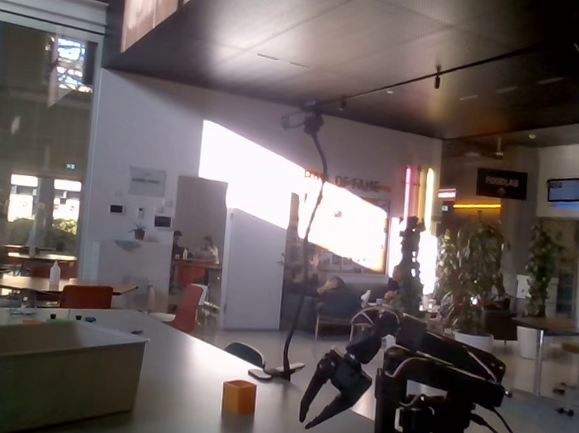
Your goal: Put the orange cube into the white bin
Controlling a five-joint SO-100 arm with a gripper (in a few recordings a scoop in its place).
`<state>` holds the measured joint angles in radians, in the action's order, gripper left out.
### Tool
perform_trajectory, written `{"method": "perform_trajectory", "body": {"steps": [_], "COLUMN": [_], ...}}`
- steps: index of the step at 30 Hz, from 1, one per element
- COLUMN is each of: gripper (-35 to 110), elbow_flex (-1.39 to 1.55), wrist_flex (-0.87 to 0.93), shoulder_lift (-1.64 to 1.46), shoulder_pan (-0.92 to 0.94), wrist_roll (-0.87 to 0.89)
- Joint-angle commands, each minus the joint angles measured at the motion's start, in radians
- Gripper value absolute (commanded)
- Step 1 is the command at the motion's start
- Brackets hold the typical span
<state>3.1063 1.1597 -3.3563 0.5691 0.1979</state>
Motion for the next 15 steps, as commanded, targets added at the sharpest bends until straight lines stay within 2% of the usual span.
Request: {"method": "perform_trajectory", "body": {"steps": [1, 15], "gripper": [2, 3], "elbow_flex": [-0.005, -0.005], "wrist_flex": [-0.011, -0.009], "shoulder_lift": [-0.005, -0.005], "shoulder_pan": [-0.005, 0.002], "wrist_roll": [0.003, 0.003]}}
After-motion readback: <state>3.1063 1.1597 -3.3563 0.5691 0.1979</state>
